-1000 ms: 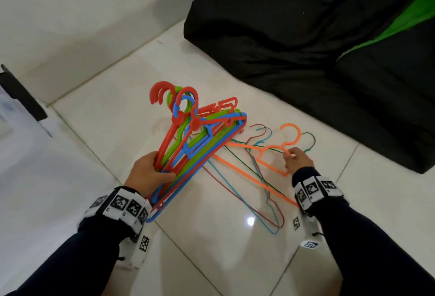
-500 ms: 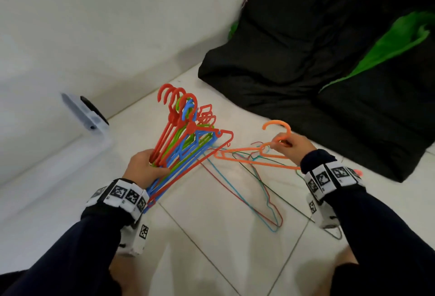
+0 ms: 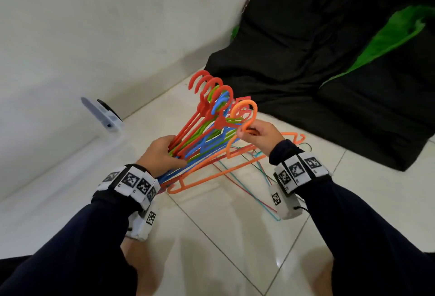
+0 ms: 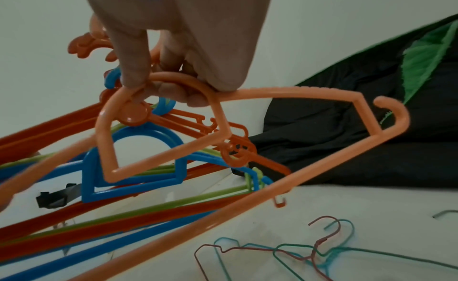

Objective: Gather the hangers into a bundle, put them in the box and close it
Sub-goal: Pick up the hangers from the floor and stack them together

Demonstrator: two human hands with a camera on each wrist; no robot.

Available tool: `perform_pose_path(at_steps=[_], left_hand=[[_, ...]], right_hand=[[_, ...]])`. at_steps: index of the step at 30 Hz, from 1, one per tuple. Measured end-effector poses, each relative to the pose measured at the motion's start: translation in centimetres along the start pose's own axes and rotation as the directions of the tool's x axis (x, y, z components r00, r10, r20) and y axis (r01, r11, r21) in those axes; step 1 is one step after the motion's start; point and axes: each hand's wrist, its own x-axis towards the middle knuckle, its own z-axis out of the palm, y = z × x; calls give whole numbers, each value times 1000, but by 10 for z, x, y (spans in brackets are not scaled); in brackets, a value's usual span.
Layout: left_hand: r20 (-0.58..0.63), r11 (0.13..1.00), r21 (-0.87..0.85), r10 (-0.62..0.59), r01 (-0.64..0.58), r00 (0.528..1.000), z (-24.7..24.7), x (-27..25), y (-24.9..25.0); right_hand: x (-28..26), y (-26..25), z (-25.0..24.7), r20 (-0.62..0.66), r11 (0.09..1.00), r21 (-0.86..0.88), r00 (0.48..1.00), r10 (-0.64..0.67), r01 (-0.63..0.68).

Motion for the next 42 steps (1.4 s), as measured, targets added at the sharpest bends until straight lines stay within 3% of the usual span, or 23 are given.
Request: perform_pose_path(at_steps=[3,7,11,17,19,23,28,34,39,42], left_hand=[[117,997,-68,42,-34,992,4,-1,10],[200,986,-165,68,-35,977,7,-3,17],[222,968,-251,70,-12,973,9,-6,20],[201,979,-203,29,12,979,21,-8,18],[175,979,-202,26,10,984,23,-8,16],[144,989,-146,28,-7,989,21,-8,6],[205,996,-92,15,3,979,12,-11,-5],[287,994,-103,49,-20,957,-2,-17,-8],[284,990,-138,69,-30,956,-5,-17,-6],[265,995,-85,81,-60,961,-5,-13,-7]], right_hand=[[2,-2,0,43,1000,-6,999,-26,26],[7,1,0,-23,995,-3,995,-99,99],[8,-1,6,-70,990,-36,988,-138,136],[9,-1,15,-103,990,-2,984,-142,143],[9,-1,16,-153,993,12,981,-118,121],[10,3,2,-322,992,123,944,73,-35],[8,5,-5,-166,946,-315,986,24,-76],[7,6,5,67,862,-503,997,-33,62],[11,-3,8,-44,841,-514,974,-224,170],[9,-6,11,-117,850,-511,968,-221,132]])
